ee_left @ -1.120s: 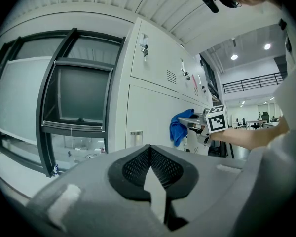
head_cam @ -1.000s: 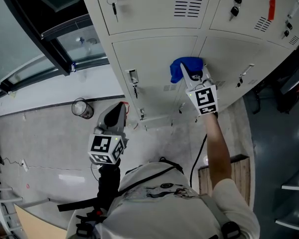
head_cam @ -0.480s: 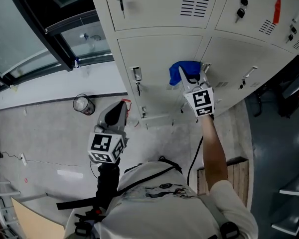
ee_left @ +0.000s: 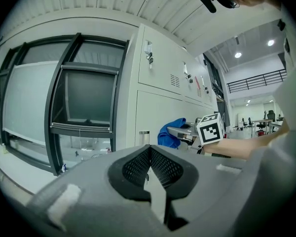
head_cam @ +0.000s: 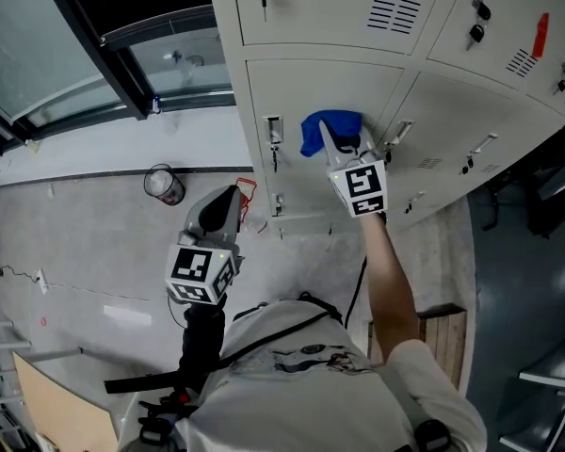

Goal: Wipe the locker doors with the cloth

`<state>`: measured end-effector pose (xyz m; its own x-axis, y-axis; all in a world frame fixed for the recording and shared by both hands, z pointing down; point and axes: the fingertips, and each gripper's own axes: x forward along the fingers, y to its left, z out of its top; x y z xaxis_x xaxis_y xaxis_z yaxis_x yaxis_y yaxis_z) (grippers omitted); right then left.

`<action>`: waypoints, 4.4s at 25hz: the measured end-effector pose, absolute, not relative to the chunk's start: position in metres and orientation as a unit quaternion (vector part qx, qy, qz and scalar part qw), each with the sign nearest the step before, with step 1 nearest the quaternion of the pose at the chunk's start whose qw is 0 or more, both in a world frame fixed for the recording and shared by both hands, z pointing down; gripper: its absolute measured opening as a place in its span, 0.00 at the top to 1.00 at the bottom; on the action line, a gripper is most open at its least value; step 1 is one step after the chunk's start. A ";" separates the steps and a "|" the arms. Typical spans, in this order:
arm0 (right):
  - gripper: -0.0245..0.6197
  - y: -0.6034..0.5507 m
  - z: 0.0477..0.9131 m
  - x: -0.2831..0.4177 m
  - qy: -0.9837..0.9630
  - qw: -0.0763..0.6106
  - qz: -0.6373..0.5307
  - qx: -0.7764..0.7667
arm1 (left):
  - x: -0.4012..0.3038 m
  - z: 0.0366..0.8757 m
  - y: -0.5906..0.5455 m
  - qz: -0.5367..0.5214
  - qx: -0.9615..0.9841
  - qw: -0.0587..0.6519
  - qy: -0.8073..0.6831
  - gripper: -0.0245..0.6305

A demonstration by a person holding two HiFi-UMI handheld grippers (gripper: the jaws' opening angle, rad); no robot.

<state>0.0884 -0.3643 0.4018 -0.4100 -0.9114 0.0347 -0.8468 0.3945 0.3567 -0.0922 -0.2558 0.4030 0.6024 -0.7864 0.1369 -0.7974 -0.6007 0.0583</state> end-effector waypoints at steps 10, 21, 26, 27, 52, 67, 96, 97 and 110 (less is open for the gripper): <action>0.92 -0.374 0.400 0.019 -0.850 0.093 -0.140 0.499 | -0.122 0.404 -0.247 0.049 0.878 0.062 -0.472 0.97; 0.92 -0.374 0.417 -0.002 -0.857 0.101 -0.129 0.489 | -0.132 0.403 -0.245 0.048 0.876 0.062 -0.477 0.97; 0.92 -0.375 0.454 -0.004 -0.862 0.132 -0.112 0.476 | -0.127 0.404 -0.244 0.051 0.879 0.062 -0.471 0.97; 0.92 -0.375 0.456 -0.003 -0.863 0.134 -0.112 0.475 | -0.126 0.404 -0.244 0.052 0.879 0.062 -0.471 0.97; 0.92 -0.355 0.460 0.161 -0.810 0.162 -0.102 0.555 | -0.060 0.417 -0.243 0.063 0.894 0.076 -0.438 0.97; 0.92 -0.355 0.501 0.162 -0.817 0.161 -0.073 0.548 | -0.072 0.417 -0.232 0.066 0.878 0.075 -0.467 0.97; 0.92 -0.378 0.550 0.014 -0.851 0.154 -0.019 0.501 | -0.169 0.430 -0.209 0.095 0.853 0.091 -0.505 0.97; 0.92 -0.377 0.551 0.012 -0.852 0.153 -0.015 0.501 | -0.171 0.431 -0.209 0.096 0.853 0.091 -0.506 0.97; 0.92 -0.375 0.601 -0.003 -0.863 0.211 -0.006 0.459 | -0.182 0.430 -0.219 0.102 0.850 0.086 -0.510 0.97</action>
